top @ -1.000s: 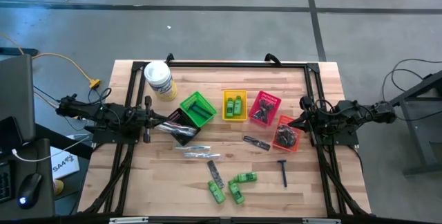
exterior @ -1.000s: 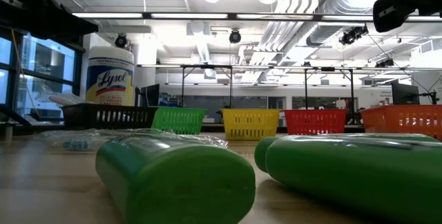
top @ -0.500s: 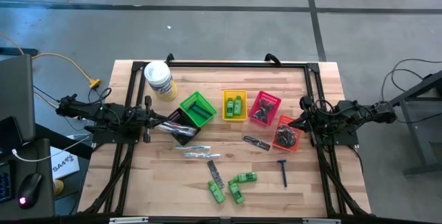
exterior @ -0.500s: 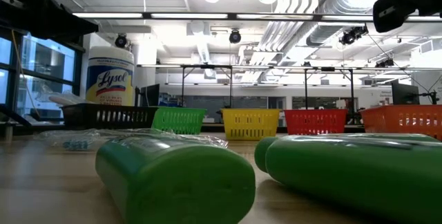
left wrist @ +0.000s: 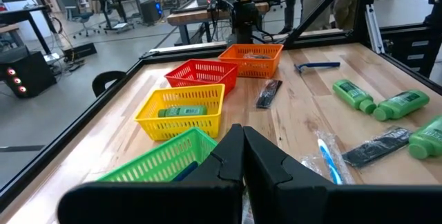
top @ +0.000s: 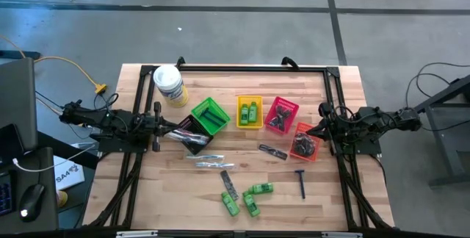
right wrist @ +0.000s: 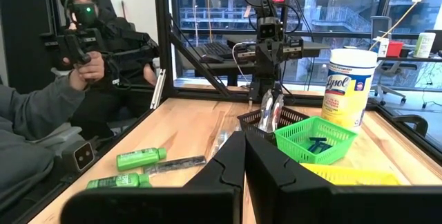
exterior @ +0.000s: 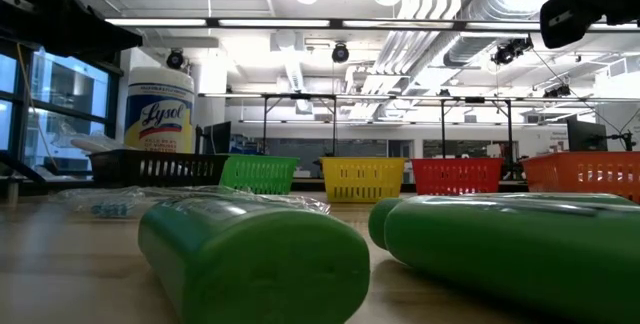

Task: Pick & Place Travel size toiletries
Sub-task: Put the left green bottle shampoo into the yellow bin

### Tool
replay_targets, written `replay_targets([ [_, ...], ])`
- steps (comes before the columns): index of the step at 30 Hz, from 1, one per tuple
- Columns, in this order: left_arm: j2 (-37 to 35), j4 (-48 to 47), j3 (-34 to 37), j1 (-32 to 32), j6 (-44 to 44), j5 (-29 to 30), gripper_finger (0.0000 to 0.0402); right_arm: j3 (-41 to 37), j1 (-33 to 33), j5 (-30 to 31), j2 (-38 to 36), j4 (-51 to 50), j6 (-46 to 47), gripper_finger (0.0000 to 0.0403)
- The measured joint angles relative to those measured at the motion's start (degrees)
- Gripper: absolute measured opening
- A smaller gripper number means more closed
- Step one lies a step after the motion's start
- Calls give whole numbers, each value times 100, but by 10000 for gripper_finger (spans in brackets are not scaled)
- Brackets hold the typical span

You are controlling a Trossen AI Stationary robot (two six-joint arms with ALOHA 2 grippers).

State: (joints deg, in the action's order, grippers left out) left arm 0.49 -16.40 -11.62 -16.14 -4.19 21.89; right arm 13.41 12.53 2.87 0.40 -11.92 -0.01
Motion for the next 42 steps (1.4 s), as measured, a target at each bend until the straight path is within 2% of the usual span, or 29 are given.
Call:
replay_targets([
  [42, 0, -2, 0, 0, 4, 4, 0, -3, 0, 17, 1, -131, 20, 2],
])
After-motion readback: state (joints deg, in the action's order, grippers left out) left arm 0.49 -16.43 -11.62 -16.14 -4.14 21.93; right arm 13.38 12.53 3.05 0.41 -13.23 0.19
